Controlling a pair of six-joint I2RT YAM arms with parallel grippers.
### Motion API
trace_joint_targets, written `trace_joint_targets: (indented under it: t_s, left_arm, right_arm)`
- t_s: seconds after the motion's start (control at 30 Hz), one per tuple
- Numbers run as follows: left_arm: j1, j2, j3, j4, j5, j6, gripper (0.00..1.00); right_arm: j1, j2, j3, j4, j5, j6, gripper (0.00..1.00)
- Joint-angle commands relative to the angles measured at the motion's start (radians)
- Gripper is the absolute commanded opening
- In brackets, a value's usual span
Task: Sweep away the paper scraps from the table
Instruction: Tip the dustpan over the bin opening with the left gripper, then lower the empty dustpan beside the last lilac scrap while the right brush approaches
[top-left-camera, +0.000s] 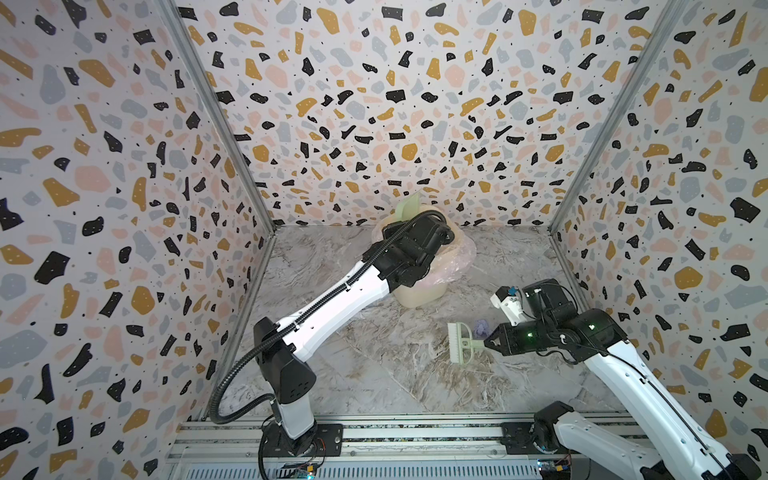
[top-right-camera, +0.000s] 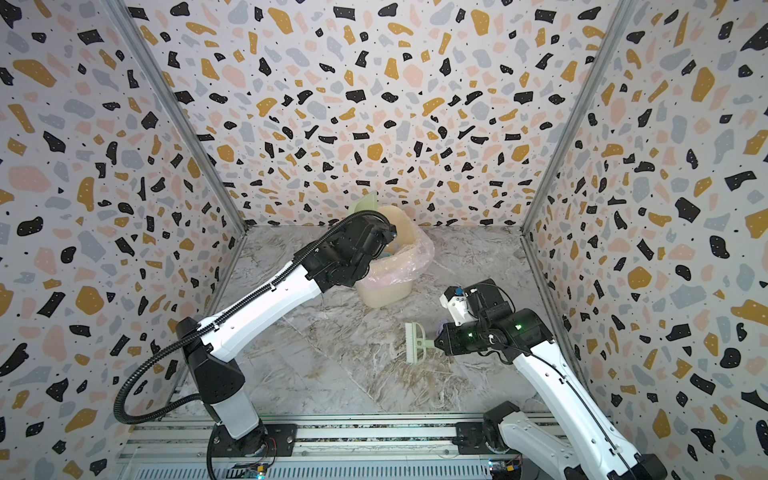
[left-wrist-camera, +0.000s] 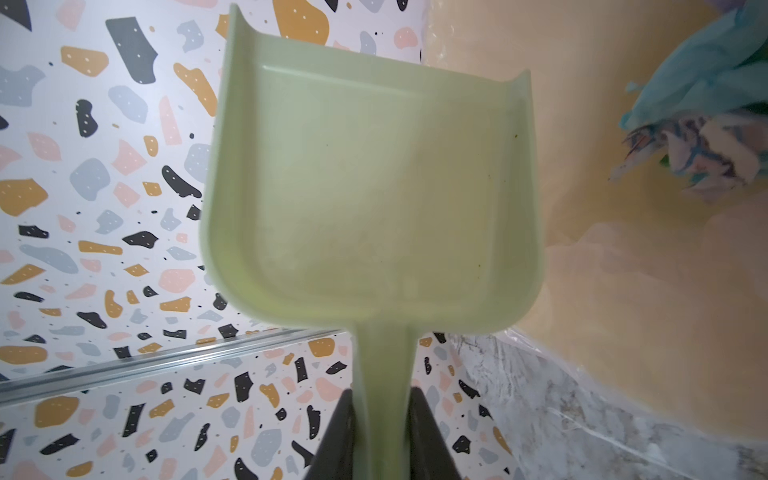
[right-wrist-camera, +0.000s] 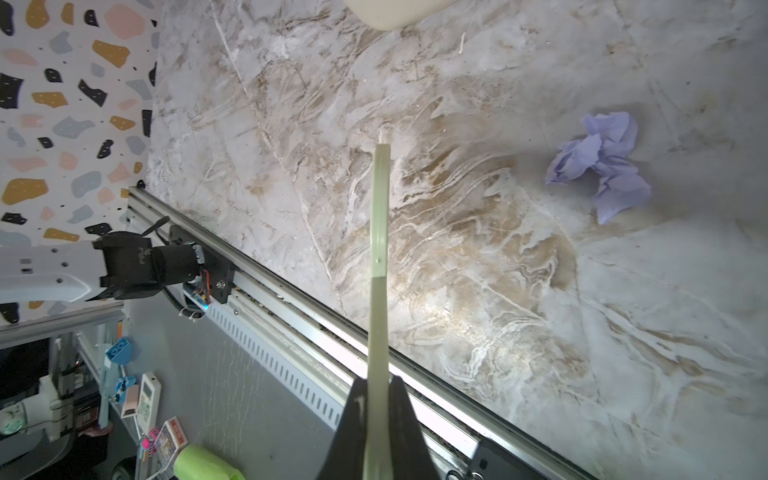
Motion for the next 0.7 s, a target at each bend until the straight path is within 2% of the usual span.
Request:
trace_joint_targets:
  t_s: [0.0,0.17,0.3,0.47,0.67]
  left_arm:
    - [-0.033,-0.066,0.06,-0.081,0.074,-0.19,0.0]
    - [-0.089,-0.147,-0.026,-0.095,0.151,-0.372,0.0]
    - [-0.122,-0.228,-0.111,-0.093,0.251,-0.513,0.0]
    - [-0.185,-0.35,-0.284,-0.039,0.36,-0.67,0.0]
    - [-0.281,-0.452,-0.482,0.017,0.49,-0.795,0.0]
  right_arm:
    - [-0.005,-0.001,0.059,-0.063,0.078,-0.022,0.0]
    - [-0.015,-0.002,0.093,-0.103,0.138,-0.018,0.0]
    - [-0.027,0.01,0.126,-0.148,0.229,-0.033,0.0]
    - [-0.044,0.031,0.168,-0.18,0.332,-0.044,0.0]
    - [-0.048,0.056,0.191,-0.186,0.461,-0.043,0.0]
